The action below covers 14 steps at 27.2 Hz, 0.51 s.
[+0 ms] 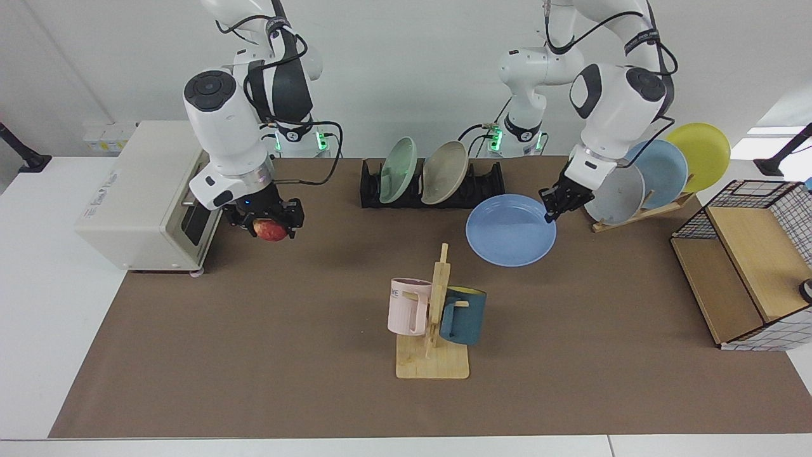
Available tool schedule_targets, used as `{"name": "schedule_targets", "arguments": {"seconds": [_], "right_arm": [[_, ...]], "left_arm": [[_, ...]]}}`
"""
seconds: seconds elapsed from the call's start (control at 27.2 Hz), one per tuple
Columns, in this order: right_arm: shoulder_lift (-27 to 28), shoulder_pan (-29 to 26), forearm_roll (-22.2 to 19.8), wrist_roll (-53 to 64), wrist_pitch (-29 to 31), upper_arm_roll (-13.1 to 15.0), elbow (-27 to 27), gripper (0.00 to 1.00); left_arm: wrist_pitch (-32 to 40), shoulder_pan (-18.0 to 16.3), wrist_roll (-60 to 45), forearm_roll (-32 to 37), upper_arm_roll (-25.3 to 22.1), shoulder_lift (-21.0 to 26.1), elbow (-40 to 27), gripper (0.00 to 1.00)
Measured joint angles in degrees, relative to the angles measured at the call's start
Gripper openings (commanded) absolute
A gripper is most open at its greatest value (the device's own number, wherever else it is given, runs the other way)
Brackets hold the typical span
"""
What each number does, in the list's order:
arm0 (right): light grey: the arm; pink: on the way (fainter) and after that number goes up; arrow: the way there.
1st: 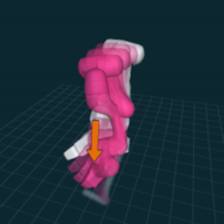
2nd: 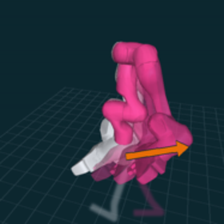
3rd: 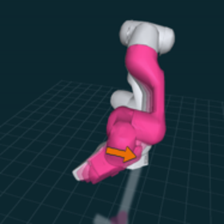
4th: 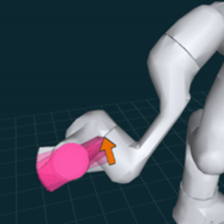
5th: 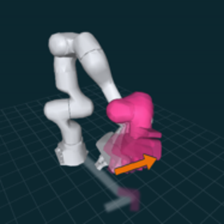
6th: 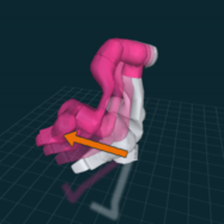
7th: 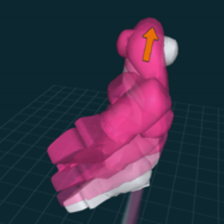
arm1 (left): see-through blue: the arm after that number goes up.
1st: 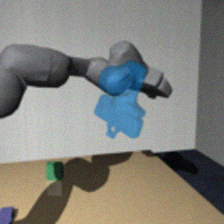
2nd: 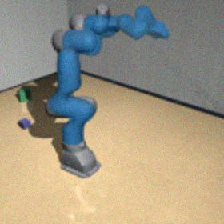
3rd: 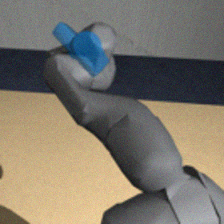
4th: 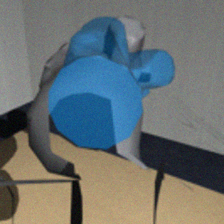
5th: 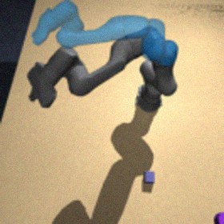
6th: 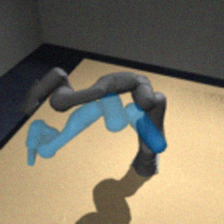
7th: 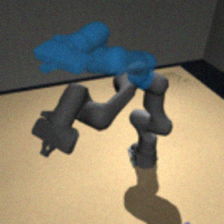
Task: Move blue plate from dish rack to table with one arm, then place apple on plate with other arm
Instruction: 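Carry the blue plate with the left gripper toward the mug tree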
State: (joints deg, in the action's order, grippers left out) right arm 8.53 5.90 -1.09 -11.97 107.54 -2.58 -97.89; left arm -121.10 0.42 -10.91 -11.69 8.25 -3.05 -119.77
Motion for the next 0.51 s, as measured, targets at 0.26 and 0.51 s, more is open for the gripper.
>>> {"name": "schedule_targets", "arguments": {"seconds": [0.26, 0.51], "right_arm": [[0.0, 0.0, 0.0, 0.0, 0.0, 0.0, 0.0, 0.0], [0.1, 0.0, 0.0, 0.0, 0.0, 0.0, -0.1, 0.0]], "left_arm": [[-12.2, 0.0, -0.2, -1.3, 4.3, 9.9, 1.2, 0.0], [-14.1, 0.1, -0.4, -4.9, 7.3, 13.9, 2.8, 0.0]]}}
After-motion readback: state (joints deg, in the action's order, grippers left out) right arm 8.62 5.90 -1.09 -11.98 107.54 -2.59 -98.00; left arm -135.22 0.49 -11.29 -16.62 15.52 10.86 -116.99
